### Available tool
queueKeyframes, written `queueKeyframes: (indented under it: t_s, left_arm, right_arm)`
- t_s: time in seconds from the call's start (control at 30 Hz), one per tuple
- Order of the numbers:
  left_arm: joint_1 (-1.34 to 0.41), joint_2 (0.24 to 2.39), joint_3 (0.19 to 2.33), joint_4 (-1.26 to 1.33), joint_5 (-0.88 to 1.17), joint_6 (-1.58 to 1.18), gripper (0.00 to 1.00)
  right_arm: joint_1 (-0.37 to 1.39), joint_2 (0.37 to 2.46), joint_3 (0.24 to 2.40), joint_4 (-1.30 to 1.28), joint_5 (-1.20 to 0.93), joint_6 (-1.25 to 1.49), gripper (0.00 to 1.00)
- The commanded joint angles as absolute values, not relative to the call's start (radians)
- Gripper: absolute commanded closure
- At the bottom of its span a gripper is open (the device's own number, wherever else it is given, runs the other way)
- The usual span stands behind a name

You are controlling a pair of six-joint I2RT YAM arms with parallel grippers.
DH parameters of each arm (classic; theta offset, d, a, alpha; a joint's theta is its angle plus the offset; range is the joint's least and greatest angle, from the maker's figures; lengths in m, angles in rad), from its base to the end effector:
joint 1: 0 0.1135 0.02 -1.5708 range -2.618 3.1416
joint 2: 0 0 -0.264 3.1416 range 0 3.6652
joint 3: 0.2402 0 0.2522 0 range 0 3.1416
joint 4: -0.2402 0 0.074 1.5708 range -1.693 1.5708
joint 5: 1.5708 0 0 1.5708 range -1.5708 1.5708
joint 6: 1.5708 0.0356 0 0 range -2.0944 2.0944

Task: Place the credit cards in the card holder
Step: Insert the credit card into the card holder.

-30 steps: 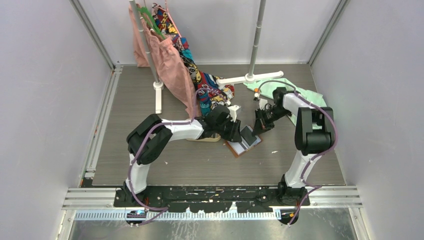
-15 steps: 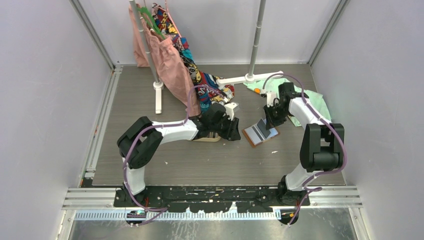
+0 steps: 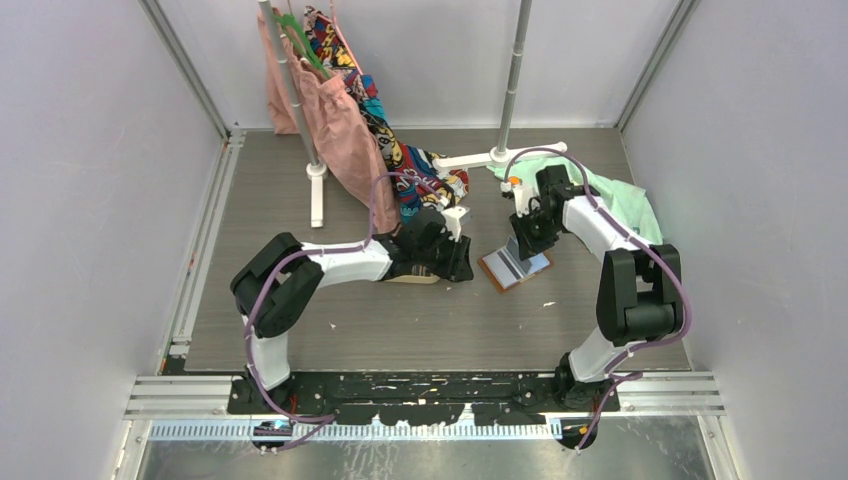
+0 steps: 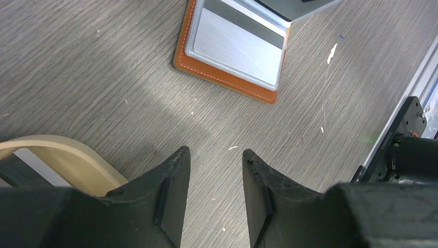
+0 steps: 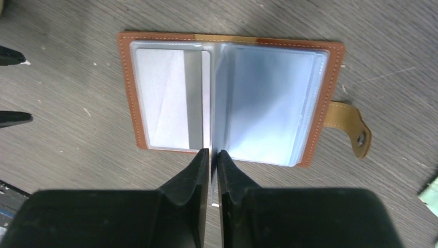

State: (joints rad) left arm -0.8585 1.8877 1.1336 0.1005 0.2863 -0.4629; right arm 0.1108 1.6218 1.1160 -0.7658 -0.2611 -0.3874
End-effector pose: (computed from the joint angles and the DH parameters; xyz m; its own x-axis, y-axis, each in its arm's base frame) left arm 0.2589 -0.3152 0.1746 -0.7452 0.2076 -0.6337 0.6033 0.6146 -0.5082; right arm 0.3059 0.0433 0.2074 -0.8104 -0.4574 -0.3661 -0.5277 0.8413 0.1170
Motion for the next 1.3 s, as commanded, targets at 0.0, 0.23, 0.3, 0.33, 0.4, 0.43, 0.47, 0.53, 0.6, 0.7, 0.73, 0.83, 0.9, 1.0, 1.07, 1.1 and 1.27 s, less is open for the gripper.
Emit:
queueKeyframes:
  t_s: [0.0, 0.23, 0.3, 0.33, 0.4, 0.43, 0.47, 0.53, 0.6, 0.7, 0.73, 0.83, 0.9, 1.0, 1.07, 1.1, 1.27]
  left_arm:
    - [-0.853, 1.81, 1.128, 0.145, 0.271, -0.443, 0.57]
    - [-0.849, 1.783, 1.116, 0.142, 0.258, -0.433, 0.57]
    - [-0.848, 1.778, 1.113, 0.143, 0.256, -0.43, 0.57]
    - [-0.847, 1.777, 1.112, 0.142, 0.256, -0.43, 0.57]
    - [-0.846, 1.776, 1.112, 0.141, 0.257, -0.428, 0.57]
    - [-0.846, 1.777, 1.111, 0.141, 0.258, -0.428, 0.57]
    - [-0.844, 1.776, 1.111, 0.139, 0.259, -0.426, 0.57]
    - [-0.843, 1.769, 1.102, 0.143, 0.255, -0.421, 0.57]
    - [-0.839, 1.756, 1.088, 0.154, 0.248, -0.417, 0.56]
    - [-0.835, 1.734, 1.069, 0.172, 0.238, -0.407, 0.56]
    - [-0.835, 1.726, 1.062, 0.175, 0.236, -0.402, 0.56]
    - [-0.833, 1.708, 1.057, 0.179, 0.224, -0.389, 0.54]
    - [-0.834, 1.702, 1.065, 0.167, 0.208, -0.374, 0.52]
    - [-0.833, 1.695, 1.094, 0.093, 0.114, -0.334, 0.49]
    - [-0.833, 1.691, 1.118, 0.026, 0.001, -0.31, 0.45]
    - [-0.833, 1.692, 1.131, -0.006, -0.054, -0.3, 0.43]
    - [-0.833, 1.689, 1.145, -0.116, -0.295, -0.316, 0.47]
  right_arm:
    - [0.124, 1.611, 1.121, -0.776, -0.337, -0.403, 0.81]
    - [0.133, 1.627, 1.123, -0.791, -0.374, -0.404, 0.79]
    - [0.136, 1.63, 1.124, -0.793, -0.383, -0.407, 0.79]
    - [0.137, 1.634, 1.123, -0.799, -0.398, -0.411, 0.77]
    - [0.139, 1.645, 1.131, -0.824, -0.454, -0.427, 0.71]
    - [0.139, 1.655, 1.138, -0.849, -0.489, -0.438, 0.69]
    - [0.139, 1.666, 1.149, -0.865, -0.523, -0.447, 0.68]
    - [0.14, 1.67, 1.151, -0.872, -0.541, -0.449, 0.67]
    - [0.14, 1.666, 1.15, -0.871, -0.545, -0.451, 0.67]
    - [0.139, 1.655, 1.154, -0.871, -0.555, -0.454, 0.67]
    - [0.139, 1.651, 1.152, -0.872, -0.561, -0.457, 0.67]
    - [0.133, 1.639, 1.156, -0.88, -0.583, -0.472, 0.67]
    - [0.126, 1.629, 1.159, -0.885, -0.597, -0.48, 0.67]
    - [0.112, 1.609, 1.155, -0.881, -0.6, -0.483, 0.67]
    - [0.106, 1.605, 1.152, -0.878, -0.599, -0.483, 0.67]
    - [0.106, 1.604, 1.152, -0.877, -0.595, -0.482, 0.67]
    - [0.105, 1.609, 1.152, -0.873, -0.581, -0.482, 0.67]
